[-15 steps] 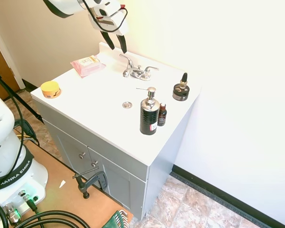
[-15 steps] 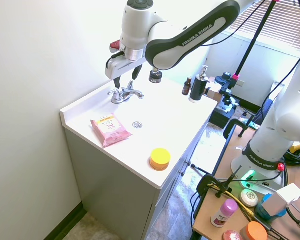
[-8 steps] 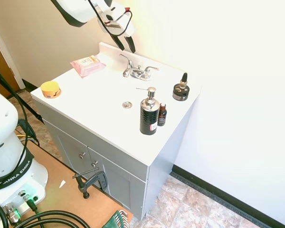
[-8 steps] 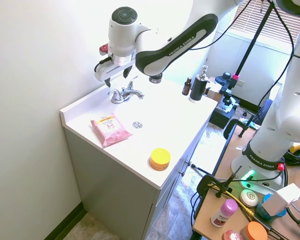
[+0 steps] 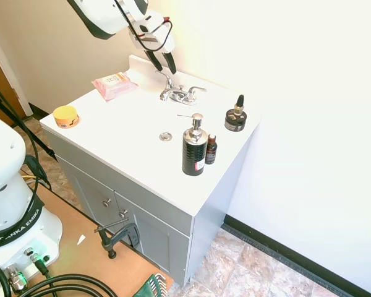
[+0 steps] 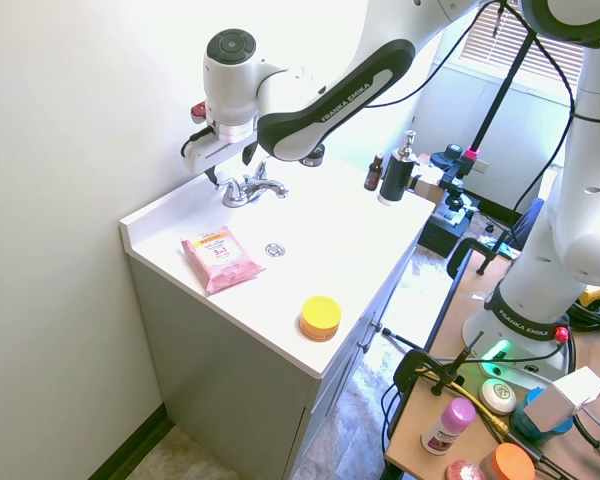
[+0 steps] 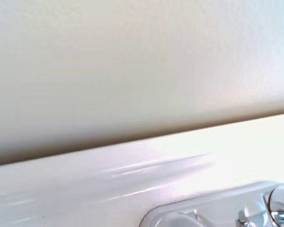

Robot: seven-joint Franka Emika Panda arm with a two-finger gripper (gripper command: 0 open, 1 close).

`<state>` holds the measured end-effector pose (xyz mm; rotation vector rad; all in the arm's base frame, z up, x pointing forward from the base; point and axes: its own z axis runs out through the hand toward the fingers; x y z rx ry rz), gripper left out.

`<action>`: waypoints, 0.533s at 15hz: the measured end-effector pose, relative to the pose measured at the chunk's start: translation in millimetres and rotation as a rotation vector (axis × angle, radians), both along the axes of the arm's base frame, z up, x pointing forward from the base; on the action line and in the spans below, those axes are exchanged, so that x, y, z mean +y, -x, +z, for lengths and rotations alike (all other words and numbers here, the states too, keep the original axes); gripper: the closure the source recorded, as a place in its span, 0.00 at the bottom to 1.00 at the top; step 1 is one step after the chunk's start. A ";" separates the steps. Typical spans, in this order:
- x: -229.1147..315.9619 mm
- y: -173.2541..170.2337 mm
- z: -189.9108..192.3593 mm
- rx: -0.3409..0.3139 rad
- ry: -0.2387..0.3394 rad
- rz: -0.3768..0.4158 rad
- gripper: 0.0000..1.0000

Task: Turn on the hot water

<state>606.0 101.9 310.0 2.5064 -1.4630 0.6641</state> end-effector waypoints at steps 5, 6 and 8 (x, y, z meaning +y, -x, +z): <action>-9.3 9.8 -2.8 0.136 0.014 -0.006 0.00; -12.5 12.8 -2.6 0.154 0.022 -0.002 0.00; -21.4 18.9 -2.2 0.179 0.036 -0.009 0.00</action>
